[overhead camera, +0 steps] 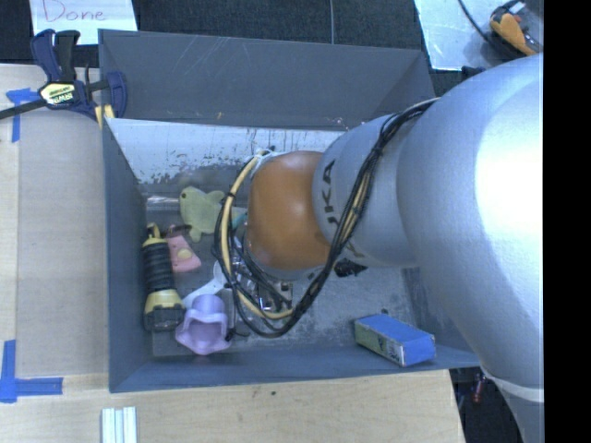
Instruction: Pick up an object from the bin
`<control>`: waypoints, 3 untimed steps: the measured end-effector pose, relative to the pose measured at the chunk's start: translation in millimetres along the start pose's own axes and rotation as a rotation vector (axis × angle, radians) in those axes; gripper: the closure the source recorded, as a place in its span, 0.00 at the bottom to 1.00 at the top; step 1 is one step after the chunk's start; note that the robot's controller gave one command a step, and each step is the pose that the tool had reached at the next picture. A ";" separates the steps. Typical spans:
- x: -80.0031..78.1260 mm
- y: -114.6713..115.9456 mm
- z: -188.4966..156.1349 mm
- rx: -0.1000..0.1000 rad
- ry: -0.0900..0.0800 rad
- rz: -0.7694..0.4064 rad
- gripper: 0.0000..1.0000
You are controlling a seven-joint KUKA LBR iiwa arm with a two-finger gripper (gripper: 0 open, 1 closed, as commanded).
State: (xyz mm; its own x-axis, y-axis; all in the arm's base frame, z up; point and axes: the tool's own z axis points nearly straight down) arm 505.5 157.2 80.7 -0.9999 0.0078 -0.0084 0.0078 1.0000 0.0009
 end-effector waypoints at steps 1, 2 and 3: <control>-24.2 16.5 -3.2 0.001 -0.011 -0.082 1.00; -24.1 16.6 -3.1 0.001 -0.011 -0.082 1.00; -26.2 20.6 0.3 0.003 -0.013 -0.092 1.00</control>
Offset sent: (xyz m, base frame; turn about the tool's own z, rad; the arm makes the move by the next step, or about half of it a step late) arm 0.0000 0.0000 0.0000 0.0000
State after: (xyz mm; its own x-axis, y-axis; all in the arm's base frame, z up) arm 531.8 177.6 80.7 -0.9962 -0.0845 -0.0216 -0.0845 0.9964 -0.0030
